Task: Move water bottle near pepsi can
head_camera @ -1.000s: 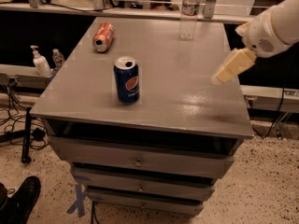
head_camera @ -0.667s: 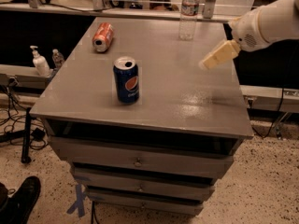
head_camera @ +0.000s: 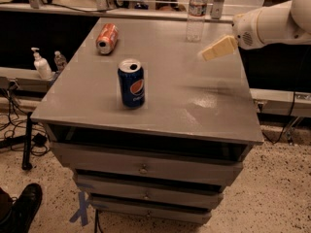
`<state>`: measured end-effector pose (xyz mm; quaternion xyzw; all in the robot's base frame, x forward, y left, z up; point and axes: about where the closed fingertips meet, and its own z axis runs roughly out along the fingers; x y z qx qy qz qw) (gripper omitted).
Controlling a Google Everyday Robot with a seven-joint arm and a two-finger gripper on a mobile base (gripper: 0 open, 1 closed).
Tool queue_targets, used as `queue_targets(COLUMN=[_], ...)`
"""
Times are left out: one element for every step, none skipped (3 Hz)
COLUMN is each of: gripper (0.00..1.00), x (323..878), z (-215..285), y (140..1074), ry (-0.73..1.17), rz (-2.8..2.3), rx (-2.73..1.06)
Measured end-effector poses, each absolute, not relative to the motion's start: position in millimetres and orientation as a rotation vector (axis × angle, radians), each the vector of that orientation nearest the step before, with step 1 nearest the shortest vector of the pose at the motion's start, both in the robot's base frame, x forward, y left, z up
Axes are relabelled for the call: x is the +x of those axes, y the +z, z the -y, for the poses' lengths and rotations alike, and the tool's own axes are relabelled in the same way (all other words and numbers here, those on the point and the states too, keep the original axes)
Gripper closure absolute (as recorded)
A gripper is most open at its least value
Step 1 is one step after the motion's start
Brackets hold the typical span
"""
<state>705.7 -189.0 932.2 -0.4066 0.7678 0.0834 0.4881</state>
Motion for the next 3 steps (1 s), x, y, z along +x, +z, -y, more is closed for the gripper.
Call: queue_targets(gripper=[0.00, 0.00, 0.00], x=[722, 757, 796], z=[179, 168, 166], y=[928, 918, 910], ry=[0.234, 0.272, 0.279], rz=[-1.832, -1.778, -1.721], rx=[-0.925, -0.821, -0.734])
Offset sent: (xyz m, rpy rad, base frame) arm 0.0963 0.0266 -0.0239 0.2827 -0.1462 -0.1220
